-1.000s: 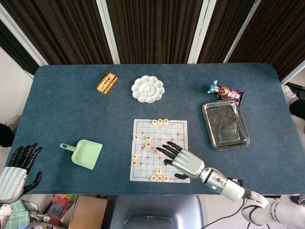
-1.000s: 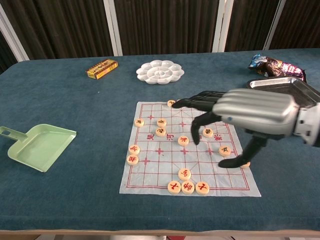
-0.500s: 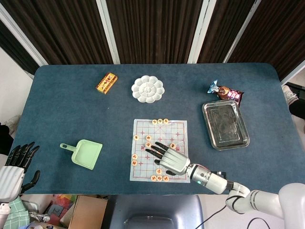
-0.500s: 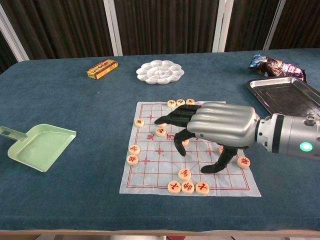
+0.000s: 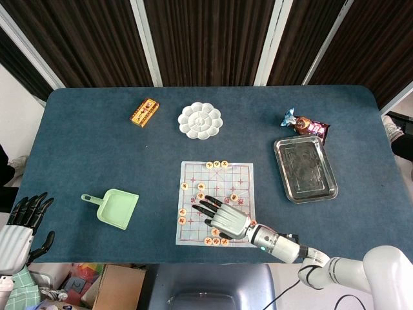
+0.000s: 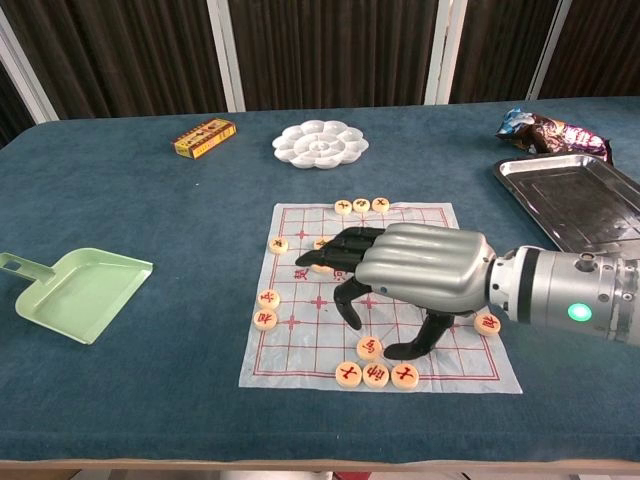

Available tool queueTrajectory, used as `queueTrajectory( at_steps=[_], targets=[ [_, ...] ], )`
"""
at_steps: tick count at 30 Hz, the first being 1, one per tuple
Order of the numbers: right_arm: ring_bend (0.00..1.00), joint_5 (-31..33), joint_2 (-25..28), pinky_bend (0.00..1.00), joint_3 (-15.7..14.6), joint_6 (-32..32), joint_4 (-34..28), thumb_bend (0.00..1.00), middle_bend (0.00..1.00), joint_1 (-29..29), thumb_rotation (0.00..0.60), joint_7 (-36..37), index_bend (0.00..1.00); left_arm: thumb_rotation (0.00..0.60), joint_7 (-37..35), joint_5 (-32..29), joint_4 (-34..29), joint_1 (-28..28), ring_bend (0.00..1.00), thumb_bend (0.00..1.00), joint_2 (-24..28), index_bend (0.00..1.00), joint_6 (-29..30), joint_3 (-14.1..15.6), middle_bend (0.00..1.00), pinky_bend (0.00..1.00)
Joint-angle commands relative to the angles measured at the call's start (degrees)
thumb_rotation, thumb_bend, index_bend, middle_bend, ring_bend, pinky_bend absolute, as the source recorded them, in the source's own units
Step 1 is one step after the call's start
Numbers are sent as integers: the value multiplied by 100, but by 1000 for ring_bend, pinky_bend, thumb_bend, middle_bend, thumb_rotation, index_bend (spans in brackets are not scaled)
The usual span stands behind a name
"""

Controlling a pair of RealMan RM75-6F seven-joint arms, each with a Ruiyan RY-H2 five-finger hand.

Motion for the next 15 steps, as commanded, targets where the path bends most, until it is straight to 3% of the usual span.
queueTrajectory(
  at_steps=[1, 15],
  targets=[
    [0, 59, -42, 0, -23, -35, 13, 387, 59, 26, 600, -76, 596, 600, -9, -4, 6, -3, 0, 455, 2, 0, -6, -2, 0, 7],
    [0, 257, -123, 0, -122, -62, 29, 422, 70, 109, 600, -225, 623, 600, -54, 20, 32, 6, 0, 455, 3, 0, 36, -2, 0, 7]
  ],
)
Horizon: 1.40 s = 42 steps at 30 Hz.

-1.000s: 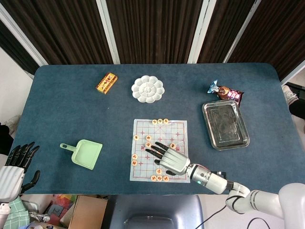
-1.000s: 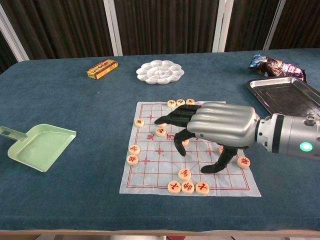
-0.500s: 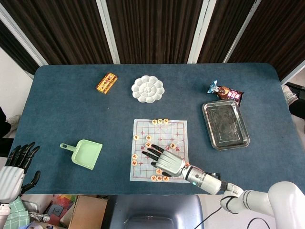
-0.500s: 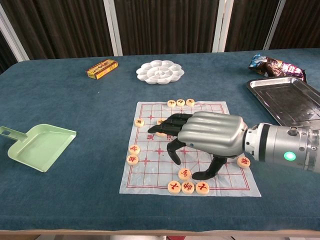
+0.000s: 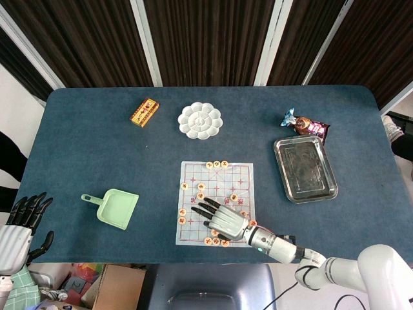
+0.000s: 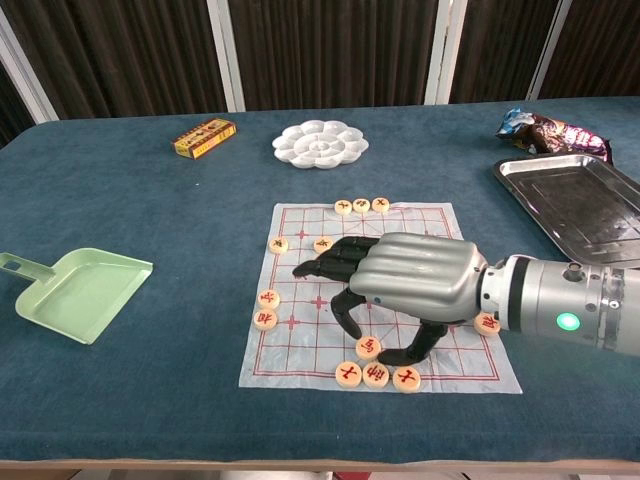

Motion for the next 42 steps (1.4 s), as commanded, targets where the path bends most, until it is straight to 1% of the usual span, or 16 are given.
queueTrajectory(
  at_steps=[1, 5, 28, 42],
  targets=[
    [0, 25, -13, 0, -11, 2, 4, 429, 72, 13, 600, -24, 631, 600, 1, 2, 3, 1, 0, 455, -1, 0, 5, 0, 0, 6],
    [0, 62, -16, 0, -32, 25, 3, 465, 84, 19, 600, -50, 660, 600, -1, 2, 9, 1, 0, 455, -3, 0, 10, -4, 0, 7],
    [0, 173, 262, 0, -41, 517, -177, 467, 98, -86, 600, 44, 677, 600, -107, 87, 12, 39, 0, 455, 32, 0, 115, 28, 0, 7],
    [0, 388, 244, 0, 76, 401, -179, 466, 102, -33, 600, 45, 677, 600, -140, 119, 3, 54, 0, 455, 53, 0, 149, 42, 0, 7]
  ],
)
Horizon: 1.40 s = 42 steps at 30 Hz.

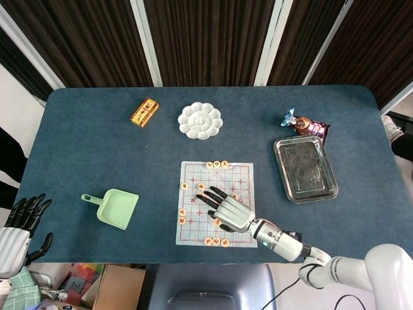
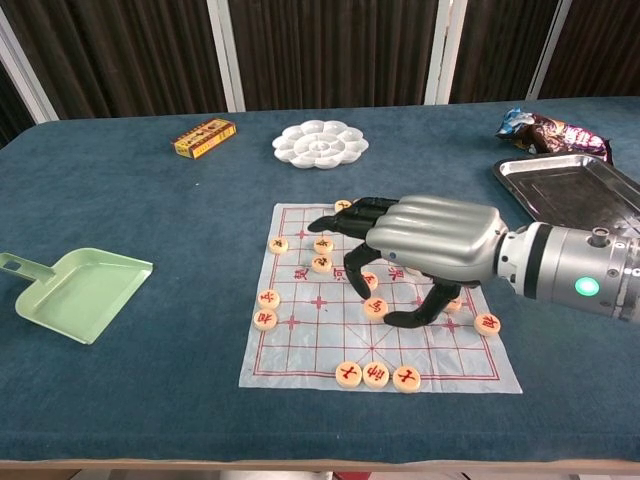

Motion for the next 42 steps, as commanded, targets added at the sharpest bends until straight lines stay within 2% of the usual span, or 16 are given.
queueTrajectory(
  at_steps=[1, 11, 20, 28, 42],
  targets=[
    [0, 35, -23, 0, 30, -21, 7, 467, 102, 16, 600, -10, 677, 600, -12, 0, 3, 4, 0, 455, 6, 0, 11, -2, 0, 7],
    [0, 402, -346, 0, 313, -336, 185, 466, 105, 194, 600, -198, 677, 600, -154, -6, 29, 7, 0, 456, 50, 0, 31, -4, 0, 7],
    [0, 823, -852, 0, 560, -733, 581, 467, 107, 406, 600, -523, 677, 600, -253, 7, 47, 32, 0, 456, 83, 0, 95, -6, 0, 6],
    [0, 919, -1073, 0, 589, -743, 845, 466, 108, 461, 600, -622, 677, 600, -374, 8, 82, 38, 0, 455, 111, 0, 124, -9, 0, 6],
    [0, 954, -1038, 0, 532, -662, 890, 467, 108, 455, 600, -656, 672, 600, -389, 50, 97, 52, 0, 455, 112, 0, 160, 3, 0, 7]
  ],
)
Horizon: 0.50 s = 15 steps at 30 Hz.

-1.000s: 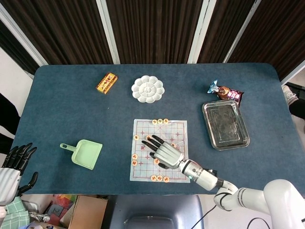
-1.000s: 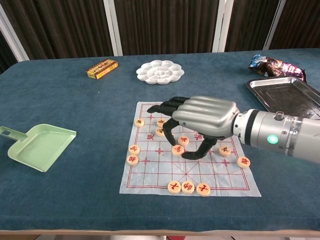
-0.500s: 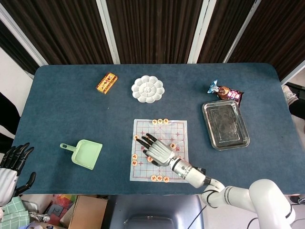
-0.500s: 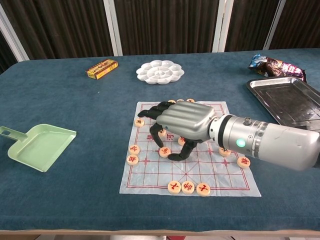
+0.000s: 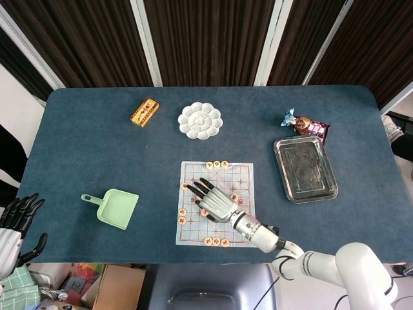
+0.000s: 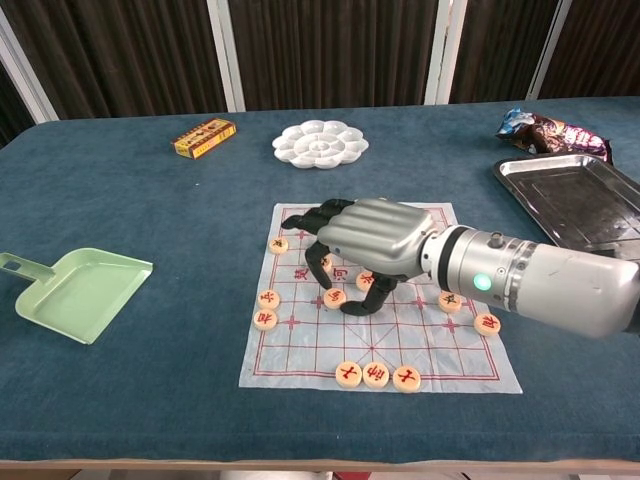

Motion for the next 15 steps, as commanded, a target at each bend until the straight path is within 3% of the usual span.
queueTrajectory(
  at_steps=[1, 15],
  targets=[
    [0, -7, 14, 0, -24, 14, -14, 467, 109, -8, 600, -28, 672, 600, 8, 4, -1, -1, 0, 455, -4, 0, 0, 0, 0, 7],
    [0, 102, 150, 0, -56, 33, -221, 467, 109, -72, 600, -247, 588, 600, 87, 21, -11, -7, 0, 455, -20, 0, -25, 9, 0, 6]
  ],
)
